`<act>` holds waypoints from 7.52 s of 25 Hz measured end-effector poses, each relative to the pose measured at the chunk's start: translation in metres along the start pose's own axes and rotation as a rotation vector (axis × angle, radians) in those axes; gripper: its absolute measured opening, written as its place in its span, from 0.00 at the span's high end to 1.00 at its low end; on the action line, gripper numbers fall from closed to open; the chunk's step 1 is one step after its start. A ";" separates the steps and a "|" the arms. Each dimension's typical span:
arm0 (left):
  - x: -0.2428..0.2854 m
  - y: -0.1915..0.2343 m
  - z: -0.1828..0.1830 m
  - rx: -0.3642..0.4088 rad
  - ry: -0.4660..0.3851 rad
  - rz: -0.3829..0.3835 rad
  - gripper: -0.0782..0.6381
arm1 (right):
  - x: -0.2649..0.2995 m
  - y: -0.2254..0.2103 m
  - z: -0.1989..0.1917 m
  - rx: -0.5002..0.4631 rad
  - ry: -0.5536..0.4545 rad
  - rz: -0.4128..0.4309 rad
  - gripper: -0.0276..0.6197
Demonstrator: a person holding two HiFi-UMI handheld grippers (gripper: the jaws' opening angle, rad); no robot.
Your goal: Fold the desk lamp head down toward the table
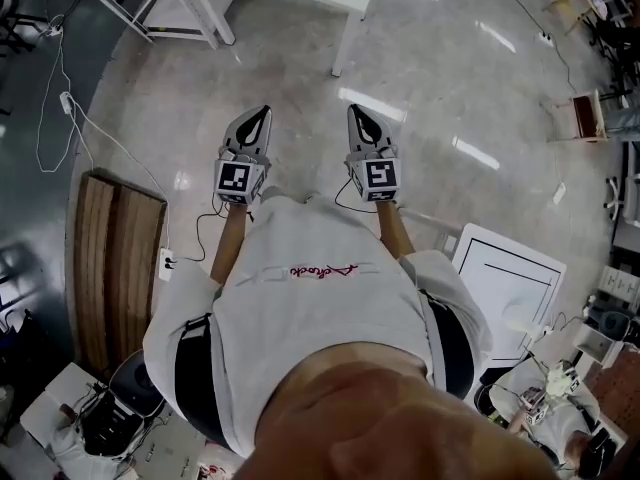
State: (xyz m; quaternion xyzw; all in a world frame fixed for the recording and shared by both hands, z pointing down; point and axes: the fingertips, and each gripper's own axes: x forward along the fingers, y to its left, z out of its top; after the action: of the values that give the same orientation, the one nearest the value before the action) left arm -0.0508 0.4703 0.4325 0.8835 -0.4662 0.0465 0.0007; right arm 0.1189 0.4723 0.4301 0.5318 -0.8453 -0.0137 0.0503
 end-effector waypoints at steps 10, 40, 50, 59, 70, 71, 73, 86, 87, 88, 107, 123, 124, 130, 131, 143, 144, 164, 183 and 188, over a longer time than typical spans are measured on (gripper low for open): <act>-0.005 0.009 -0.003 -0.019 -0.008 0.063 0.86 | 0.010 0.003 -0.008 0.010 0.013 0.049 0.92; 0.196 0.150 -0.026 -0.034 -0.004 0.000 0.86 | 0.214 -0.080 -0.028 -0.014 0.054 0.034 0.92; 0.293 0.253 -0.002 -0.052 -0.017 -0.009 0.86 | 0.349 -0.109 0.012 -0.049 0.044 0.053 0.92; 0.365 0.345 0.018 -0.033 -0.045 0.040 0.86 | 0.443 -0.160 0.070 -0.132 -0.029 0.021 0.92; 0.423 0.371 -0.022 -0.078 0.059 0.013 0.86 | 0.482 -0.172 0.020 -0.032 0.073 0.025 0.92; 0.431 0.373 -0.023 -0.081 0.059 0.013 0.86 | 0.487 -0.176 0.018 -0.027 0.074 0.031 0.92; 0.452 0.382 -0.017 -0.086 0.044 0.020 0.86 | 0.503 -0.186 0.019 -0.025 0.064 0.043 0.92; 0.556 0.433 -0.021 -0.015 0.081 -0.025 0.86 | 0.570 -0.230 0.026 -0.057 0.039 0.098 0.92; 0.558 0.434 -0.025 -0.008 0.086 -0.038 0.86 | 0.573 -0.228 0.024 -0.051 0.042 0.101 0.92; 0.560 0.434 -0.028 -0.003 0.090 -0.050 0.86 | 0.575 -0.225 0.022 -0.041 0.048 0.106 0.92; 0.610 0.417 -0.068 -0.068 0.145 -0.172 0.86 | 0.621 -0.219 -0.017 0.044 0.164 0.139 0.92; 0.683 0.374 -0.060 0.034 0.139 -0.360 0.57 | 0.648 -0.208 -0.019 -0.023 0.165 0.248 0.62; 0.686 0.373 -0.058 0.039 0.135 -0.364 0.57 | 0.650 -0.208 -0.016 -0.026 0.156 0.250 0.62; 0.699 0.365 -0.042 0.041 0.100 -0.386 0.59 | 0.649 -0.204 -0.001 -0.019 0.115 0.258 0.62; 0.700 0.363 -0.040 0.053 0.100 -0.391 0.62 | 0.647 -0.202 0.002 -0.022 0.110 0.262 0.62; 0.703 0.358 -0.041 0.065 0.115 -0.421 0.67 | 0.640 -0.171 0.059 -0.663 -0.092 0.298 0.65; 0.703 0.358 -0.041 0.064 0.116 -0.421 0.67 | 0.641 -0.169 0.063 -0.717 -0.114 0.300 0.66; 0.704 0.356 -0.042 0.066 0.126 -0.435 0.67 | 0.648 -0.148 0.067 -1.175 -0.291 0.360 0.86; 0.705 0.351 -0.047 0.037 0.131 -0.467 0.67 | 0.641 -0.140 0.051 -1.356 -0.400 0.373 0.87; 0.706 0.353 -0.046 0.033 0.124 -0.466 0.67 | 0.642 -0.140 0.051 -1.404 -0.474 0.295 0.87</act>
State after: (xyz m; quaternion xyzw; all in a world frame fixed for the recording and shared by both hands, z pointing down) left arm 0.0506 -0.3085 0.5218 0.9625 -0.2481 0.1069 0.0255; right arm -0.0360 -0.1676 0.4136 0.2388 -0.6886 -0.6563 0.1955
